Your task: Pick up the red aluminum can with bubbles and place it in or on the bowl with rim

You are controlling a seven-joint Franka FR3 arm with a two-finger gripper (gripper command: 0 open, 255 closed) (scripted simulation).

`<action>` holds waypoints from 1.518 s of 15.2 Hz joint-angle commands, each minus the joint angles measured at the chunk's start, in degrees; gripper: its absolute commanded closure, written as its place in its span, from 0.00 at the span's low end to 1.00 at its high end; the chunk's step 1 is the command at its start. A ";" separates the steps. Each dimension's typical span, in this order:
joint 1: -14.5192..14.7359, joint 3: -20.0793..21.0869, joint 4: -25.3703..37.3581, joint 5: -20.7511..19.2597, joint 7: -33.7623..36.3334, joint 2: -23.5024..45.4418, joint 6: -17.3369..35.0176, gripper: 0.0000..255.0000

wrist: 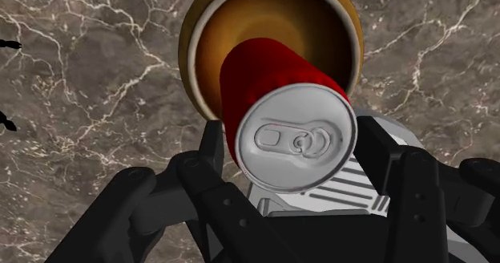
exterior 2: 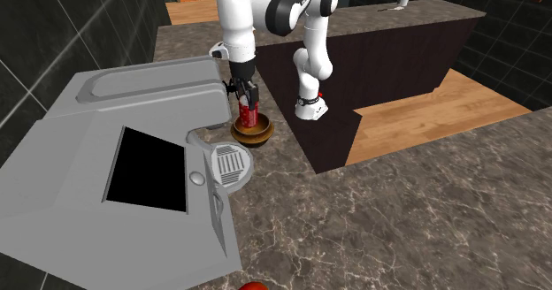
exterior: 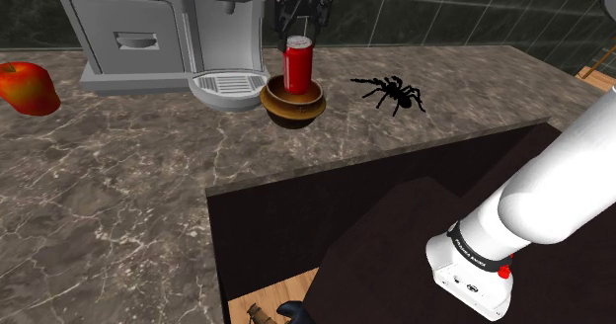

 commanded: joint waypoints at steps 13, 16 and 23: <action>0.17 0.13 4.89 -0.41 0.28 0.92 -4.01 0.00; 0.46 0.32 9.85 -0.96 0.65 2.17 -7.85 0.00; 0.46 0.32 9.85 -0.96 0.65 2.17 -7.85 0.00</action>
